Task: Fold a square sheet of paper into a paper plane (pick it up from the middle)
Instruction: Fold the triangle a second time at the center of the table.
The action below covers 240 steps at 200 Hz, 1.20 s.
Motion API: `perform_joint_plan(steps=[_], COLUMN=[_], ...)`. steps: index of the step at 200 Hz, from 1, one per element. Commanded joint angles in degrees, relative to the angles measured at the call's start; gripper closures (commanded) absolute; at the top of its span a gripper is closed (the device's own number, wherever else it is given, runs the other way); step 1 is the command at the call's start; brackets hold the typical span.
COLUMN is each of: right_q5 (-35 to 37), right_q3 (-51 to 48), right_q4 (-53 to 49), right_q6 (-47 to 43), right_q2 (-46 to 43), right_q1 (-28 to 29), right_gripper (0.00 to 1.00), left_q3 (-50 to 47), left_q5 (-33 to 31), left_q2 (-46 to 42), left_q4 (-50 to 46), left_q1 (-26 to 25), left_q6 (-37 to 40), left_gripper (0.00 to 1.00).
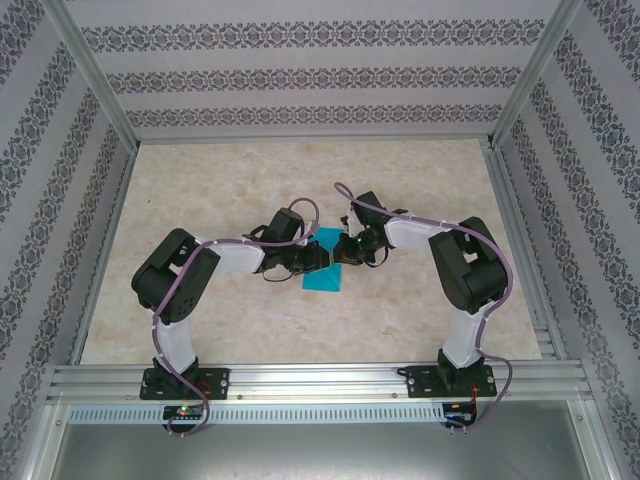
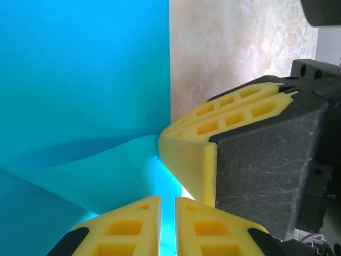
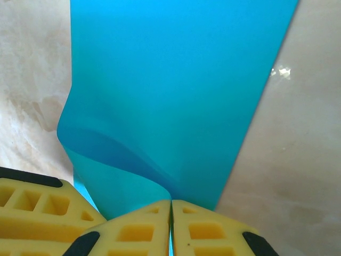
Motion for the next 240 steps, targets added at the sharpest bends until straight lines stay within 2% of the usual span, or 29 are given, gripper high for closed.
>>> perform_joint_plan(steps=[1,197,224,240], right_q5=[-0.4,2.2,3.4,7.8], right_q3=[-0.3,1.0,1.6,1.7], right_q4=[0.6,-0.6,-1.3,-1.9], right_q6=[-0.6,-0.8,-0.5,1.6], right_q2=[-0.2,1.6,1.4,-0.1], right_q1=[-0.1,-0.1,-0.1,0.0], right_gripper=[0.90,0.90,0.86,0.80], left_q3=[0.2,1.3,1.7,2.5], left_q5=[-0.1,-0.8,-1.9,-3.7], left_q2=[0.3,3.5,3.9,4.5], left_q4=[1.0,-2.3,-4.9,-9.0], left_q1=[-0.6,-0.7,-0.6,-0.8], left_q6=[0.4,0.5,-0.9,-1.9], left_gripper=[0.85,0.87,0.87,0.89])
